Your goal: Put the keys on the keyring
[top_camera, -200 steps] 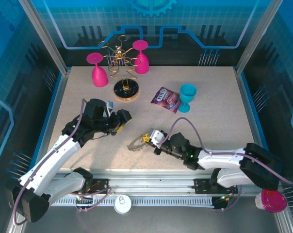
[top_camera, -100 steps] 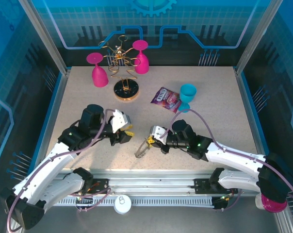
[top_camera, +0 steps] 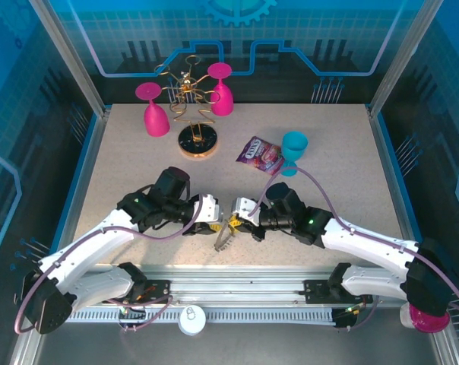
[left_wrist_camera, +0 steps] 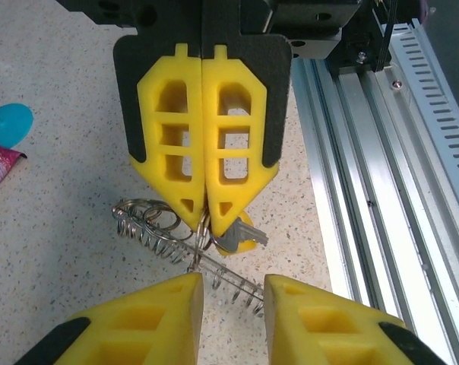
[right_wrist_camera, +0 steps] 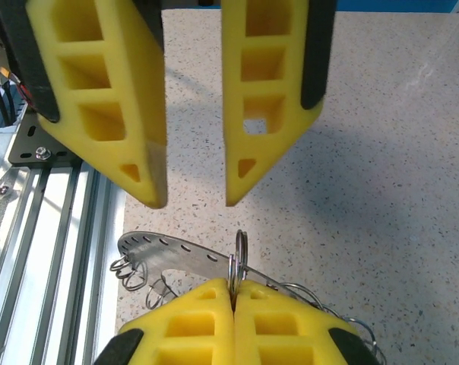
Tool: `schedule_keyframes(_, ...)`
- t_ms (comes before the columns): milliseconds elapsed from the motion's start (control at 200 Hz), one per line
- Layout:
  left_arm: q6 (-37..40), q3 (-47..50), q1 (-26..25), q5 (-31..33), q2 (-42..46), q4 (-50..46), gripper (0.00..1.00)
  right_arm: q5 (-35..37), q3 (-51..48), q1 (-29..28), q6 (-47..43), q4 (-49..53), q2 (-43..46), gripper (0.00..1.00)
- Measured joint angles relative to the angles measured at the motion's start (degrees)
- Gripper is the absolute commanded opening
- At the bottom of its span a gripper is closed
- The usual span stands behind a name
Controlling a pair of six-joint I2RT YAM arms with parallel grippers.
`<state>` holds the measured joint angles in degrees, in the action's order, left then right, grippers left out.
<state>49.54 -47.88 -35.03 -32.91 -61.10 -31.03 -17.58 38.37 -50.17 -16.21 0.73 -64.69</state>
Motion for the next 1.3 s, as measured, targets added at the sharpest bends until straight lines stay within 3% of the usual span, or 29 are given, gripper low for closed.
schedule_keyframes(670, -0.1, 0.2, -1.2, 0.8, -2.5, 3.9, 0.23, -2.6, 1.3, 0.0, -0.4, 1.0, -1.3, 0.00)
schedule_keyframes(891, 0.2, 0.2, -1.5, 1.2, -3.6, 3.7, 0.00, -2.6, 1.4, 0.0, -0.4, 1.2, -1.3, 0.00)
schedule_keyframes(1036, 0.1, 0.2, -1.6, 1.1, -3.8, 3.4, 0.00, -2.5, 1.4, 0.0, -0.3, 1.4, -1.3, 0.00)
schedule_keyframes(1101, 0.1, 0.2, -1.6, 1.1, -3.8, 3.5, 0.00, -2.0, 1.4, 0.0, 0.1, 1.4, -1.3, 0.23)
schedule_keyframes(1141, 0.1, 0.2, -1.6, 1.2, -3.7, 3.6, 0.00, -1.3, 1.4, 0.0, 0.7, 1.4, -1.0, 0.33)
schedule_keyframes(1201, 0.0, 0.4, -1.6, 1.2, -3.4, 3.5, 0.00, 0.8, 0.9, 0.0, 1.6, 0.6, 0.4, 0.39)
schedule_keyframes(1301, -0.5, 2.3, -1.6, 1.2, -1.5, 4.9, 0.00, 4.5, -1.7, 0.0, 4.1, -0.5, 5.8, 0.41)
